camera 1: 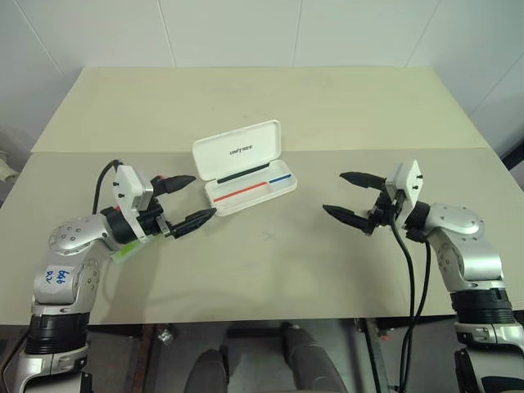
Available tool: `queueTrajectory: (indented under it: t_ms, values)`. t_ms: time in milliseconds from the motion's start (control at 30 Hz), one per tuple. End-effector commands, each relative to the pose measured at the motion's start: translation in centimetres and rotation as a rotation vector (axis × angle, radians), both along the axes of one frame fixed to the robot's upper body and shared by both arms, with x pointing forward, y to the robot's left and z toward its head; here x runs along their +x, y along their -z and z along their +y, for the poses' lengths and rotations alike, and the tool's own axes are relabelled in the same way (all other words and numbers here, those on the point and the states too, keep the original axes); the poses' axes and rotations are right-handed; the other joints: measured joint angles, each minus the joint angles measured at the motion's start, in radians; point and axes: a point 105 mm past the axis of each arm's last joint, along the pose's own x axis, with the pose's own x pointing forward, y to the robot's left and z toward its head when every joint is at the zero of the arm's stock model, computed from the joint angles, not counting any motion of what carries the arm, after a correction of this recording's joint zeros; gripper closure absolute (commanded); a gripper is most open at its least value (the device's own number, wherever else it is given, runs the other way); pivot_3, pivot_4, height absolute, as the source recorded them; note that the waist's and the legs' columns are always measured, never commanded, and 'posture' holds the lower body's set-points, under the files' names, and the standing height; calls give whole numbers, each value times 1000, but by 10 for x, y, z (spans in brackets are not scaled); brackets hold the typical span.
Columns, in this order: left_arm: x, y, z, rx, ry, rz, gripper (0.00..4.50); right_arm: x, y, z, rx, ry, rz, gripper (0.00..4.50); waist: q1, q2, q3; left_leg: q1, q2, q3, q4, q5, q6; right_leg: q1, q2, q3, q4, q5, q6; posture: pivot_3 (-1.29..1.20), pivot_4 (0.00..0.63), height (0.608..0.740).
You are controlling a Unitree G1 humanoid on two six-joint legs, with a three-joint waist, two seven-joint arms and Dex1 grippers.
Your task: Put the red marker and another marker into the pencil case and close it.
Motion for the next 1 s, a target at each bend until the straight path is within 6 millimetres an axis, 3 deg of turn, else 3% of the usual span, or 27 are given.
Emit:
queueTrajectory:
  t_ms: [33,333,533,633,833,1000]
  values:
    - [-3,-4,0,11,11,-26,27,-5,-17,2,-5,-16,-75,0,0,0,0,0,0,0,0,0,0,0,0,0,0,0,0,0,150,740]
    - [6,-6,-8,19,16,-54,27,-6,-24,8,-7,-55,-77,0,1,0,0,0,0,0,1,0,0,0,0,0,1,0,0,0,150,740]
    - [-1,-7,-12,23,45,-49,27,-10,-28,6,-49,-108,-66,0,0,0,0,0,0,0,1,0,0,0,0,0,1,0,0,0,150,740]
    - [-1,-4,-10,31,32,-35,674,-10,-31,12,-47,-137,-79,0,0,0,0,0,0,0,1,0,0,0,0,0,1,0,0,0,150,740]
    - [-1,4,-12,109,45,-12,2593,-16,-36,28,-47,-213,-99,0,0,0,0,0,0,0,2,0,0,0,0,0,2,0,0,0,150,740]
    - [17,14,-20,256,36,-13,2593,-25,-47,40,-41,-283,-117,0,5,0,0,0,0,0,3,0,0,0,0,0,2,0,0,0,150,740]
